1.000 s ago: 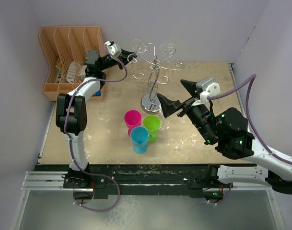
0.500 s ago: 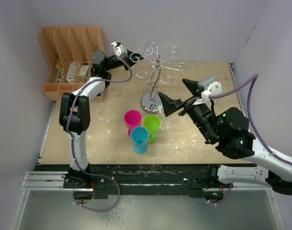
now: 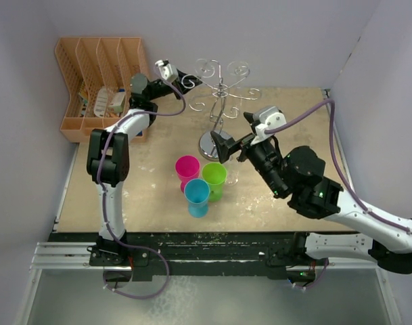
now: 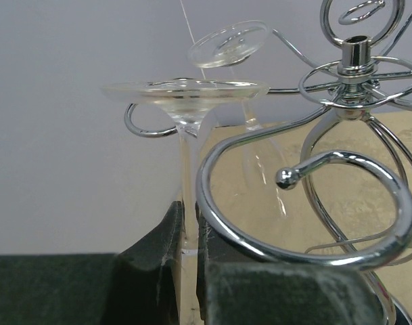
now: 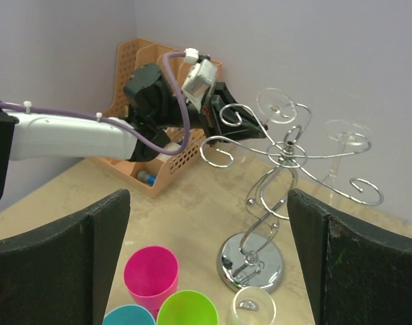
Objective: Place the wine glass upside down on the wine glass rack
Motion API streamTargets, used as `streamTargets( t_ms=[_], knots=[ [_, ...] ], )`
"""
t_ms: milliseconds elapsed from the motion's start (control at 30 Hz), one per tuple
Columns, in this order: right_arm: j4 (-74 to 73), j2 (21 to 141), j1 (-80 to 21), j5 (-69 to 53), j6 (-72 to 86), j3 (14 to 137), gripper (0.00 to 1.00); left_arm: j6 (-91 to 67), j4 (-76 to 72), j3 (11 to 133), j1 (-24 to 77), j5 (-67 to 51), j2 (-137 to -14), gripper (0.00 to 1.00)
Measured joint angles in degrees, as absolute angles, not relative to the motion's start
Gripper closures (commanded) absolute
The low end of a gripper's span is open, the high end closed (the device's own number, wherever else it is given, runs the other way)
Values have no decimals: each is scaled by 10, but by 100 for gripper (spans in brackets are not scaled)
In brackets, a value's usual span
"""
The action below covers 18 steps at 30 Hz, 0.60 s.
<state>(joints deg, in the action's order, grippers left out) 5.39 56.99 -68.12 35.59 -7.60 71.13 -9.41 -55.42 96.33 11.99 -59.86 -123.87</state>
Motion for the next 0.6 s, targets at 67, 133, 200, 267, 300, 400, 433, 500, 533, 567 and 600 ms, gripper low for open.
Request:
streamTargets(
  t_ms=[67, 133, 200, 267, 300, 400, 433, 500, 533, 567, 600],
  knots=[
    [54, 574, -670, 356, -70, 711, 0, -102, -565, 967, 117, -600, -1246, 100],
    [54, 581, -653, 371, -60, 712, 0, -111, -573, 970, 115, -601, -1253, 100],
    [49, 596, -630, 393, -41, 717, 0, -123, -585, 973, 114, -603, -1259, 100],
    [38, 615, -611, 408, -22, 729, 0, -135, -596, 977, 112, -607, -1265, 100],
    [30, 629, -599, 415, -10, 739, 0, -141, -600, 981, 111, -609, -1268, 100],
    [22, 663, -579, 419, 10, 758, 1, -161, -612, 1006, 109, -622, -1283, 100],
    [22, 674, -575, 418, 14, 763, 1, -168, -616, 1012, 108, -625, -1287, 100],
    [22, 692, -566, 412, 20, 771, 1, -183, -625, 1028, 105, -634, -1296, 100],
    [22, 700, -562, 407, 22, 776, 1, -190, -628, 1036, 104, -637, -1300, 100],
    [22, 707, -558, 403, 24, 778, 1, -197, -632, 1044, 102, -640, -1305, 100],
    [23, 713, -552, 394, 26, 781, 1, -206, -637, 1056, 101, -644, -1312, 100]
  ],
)
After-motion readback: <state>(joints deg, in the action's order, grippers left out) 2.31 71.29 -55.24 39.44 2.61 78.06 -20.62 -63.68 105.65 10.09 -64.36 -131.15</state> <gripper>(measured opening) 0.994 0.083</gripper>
